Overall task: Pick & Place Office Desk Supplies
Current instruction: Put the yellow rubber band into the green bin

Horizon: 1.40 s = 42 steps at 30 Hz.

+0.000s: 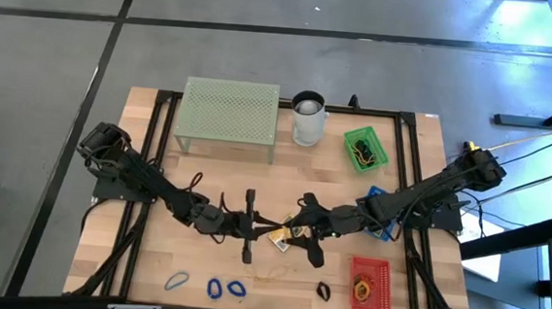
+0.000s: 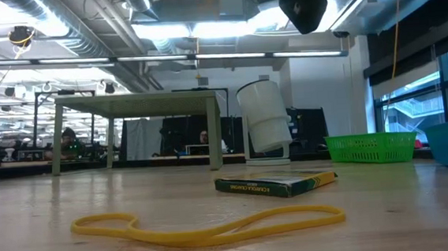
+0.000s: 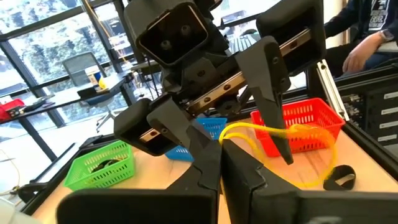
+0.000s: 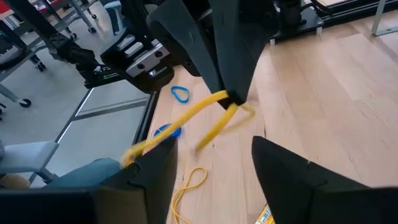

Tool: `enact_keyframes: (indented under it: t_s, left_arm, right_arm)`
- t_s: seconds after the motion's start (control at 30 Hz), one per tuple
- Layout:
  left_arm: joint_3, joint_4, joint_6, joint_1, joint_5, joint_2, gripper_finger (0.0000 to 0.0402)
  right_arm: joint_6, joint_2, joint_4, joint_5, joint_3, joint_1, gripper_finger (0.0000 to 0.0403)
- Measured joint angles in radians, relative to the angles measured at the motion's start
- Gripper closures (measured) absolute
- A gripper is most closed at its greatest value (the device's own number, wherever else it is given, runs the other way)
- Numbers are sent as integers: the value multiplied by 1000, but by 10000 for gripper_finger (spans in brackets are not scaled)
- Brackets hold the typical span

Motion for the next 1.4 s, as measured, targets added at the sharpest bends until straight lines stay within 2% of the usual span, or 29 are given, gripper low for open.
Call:
enact_keyframes:
  t_s: [0.17, 0.33, 0.7, 0.93, 1.07, 1.17, 1.4]
  left_arm:
    - [0, 0, 0, 0, -4, 0, 398]
    - [0, 0, 1, -2, -12, 0, 398]
    - [0, -3, 1, -1, 1, 0, 398]
    - [0, -2, -2, 15, 70, 0, 398]
    - [0, -2, -2, 18, 74, 0, 398]
    - [0, -2, -2, 18, 75, 0, 398]
    - [0, -2, -3, 18, 75, 0, 398]
  right_arm:
    - [-7, 0, -2, -45, 0, 0, 160]
    - [-9, 0, -2, -105, 0, 0, 150]
    - [-12, 0, 1, -91, 0, -1, 161]
    - [-11, 0, 1, 17, 0, -1, 169]
    - [-11, 0, 1, 22, 0, -1, 192]
    - [-11, 0, 1, 22, 0, -1, 224]
    - [-11, 0, 1, 22, 0, -1, 341]
